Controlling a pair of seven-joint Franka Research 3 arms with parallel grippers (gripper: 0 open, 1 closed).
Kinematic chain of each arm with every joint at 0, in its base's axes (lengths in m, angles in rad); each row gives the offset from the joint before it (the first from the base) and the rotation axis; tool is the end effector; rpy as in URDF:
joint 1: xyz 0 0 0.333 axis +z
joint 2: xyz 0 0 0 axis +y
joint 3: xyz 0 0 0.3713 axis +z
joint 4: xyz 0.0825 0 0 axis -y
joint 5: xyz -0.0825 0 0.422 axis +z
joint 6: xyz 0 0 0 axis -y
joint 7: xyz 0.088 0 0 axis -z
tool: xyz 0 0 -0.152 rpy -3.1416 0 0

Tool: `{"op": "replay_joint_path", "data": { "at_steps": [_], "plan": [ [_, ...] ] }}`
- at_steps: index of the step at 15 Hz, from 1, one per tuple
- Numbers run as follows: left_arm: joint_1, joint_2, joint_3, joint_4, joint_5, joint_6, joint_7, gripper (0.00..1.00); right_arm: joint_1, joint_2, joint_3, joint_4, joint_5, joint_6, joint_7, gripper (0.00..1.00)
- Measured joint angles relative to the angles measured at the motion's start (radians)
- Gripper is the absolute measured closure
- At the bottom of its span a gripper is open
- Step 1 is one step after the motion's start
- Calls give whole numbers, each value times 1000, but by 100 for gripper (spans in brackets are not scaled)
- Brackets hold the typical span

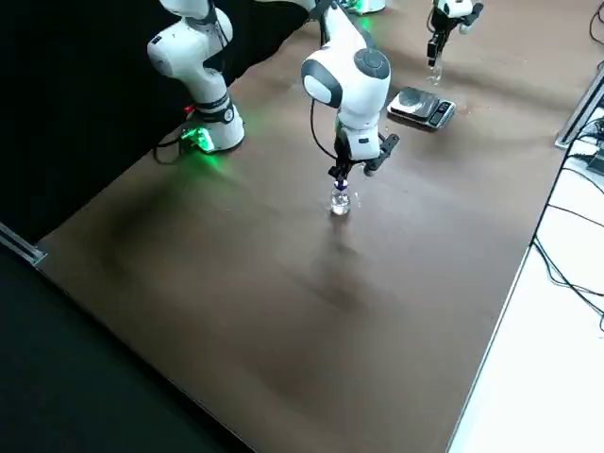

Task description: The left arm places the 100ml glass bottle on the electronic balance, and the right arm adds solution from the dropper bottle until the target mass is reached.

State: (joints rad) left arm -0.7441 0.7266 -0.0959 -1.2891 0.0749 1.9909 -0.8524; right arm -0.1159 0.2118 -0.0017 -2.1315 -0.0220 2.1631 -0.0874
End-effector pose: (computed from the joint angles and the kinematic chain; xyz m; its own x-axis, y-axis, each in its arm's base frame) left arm 0.5584 -0.5857 0.2961 0.9999 0.0046 -0.0111 0.0044 -0.9998 -0.0189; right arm 0.5737 -0.0695 0.2779 0.9835 -0.0160 -0.1800 -0.0162 -0.9999 0.0004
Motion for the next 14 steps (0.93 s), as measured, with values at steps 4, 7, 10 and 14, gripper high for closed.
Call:
{"op": "replay_joint_path", "data": {
  "at_steps": [4, 7, 10, 14],
  "plan": [
    [-47, 63, 0, 62, 0, 7, -43, 49, 0, 0, 2, 0, 0, 0, 0, 93],
    [-72, 75, 0, 75, 0, 33, -69, 50, 0, 0, 2, 1, 0, 0, 0, 95],
    [-93, 89, 0, 78, 0, 72, -88, 50, 1, 0, 3, 1, 0, 0, 0, 95],
    [-92, 92, 12, 78, 0, 116, -88, 51, 1, 0, 3, 1, 0, 0, 0, 95]
  ]
}}
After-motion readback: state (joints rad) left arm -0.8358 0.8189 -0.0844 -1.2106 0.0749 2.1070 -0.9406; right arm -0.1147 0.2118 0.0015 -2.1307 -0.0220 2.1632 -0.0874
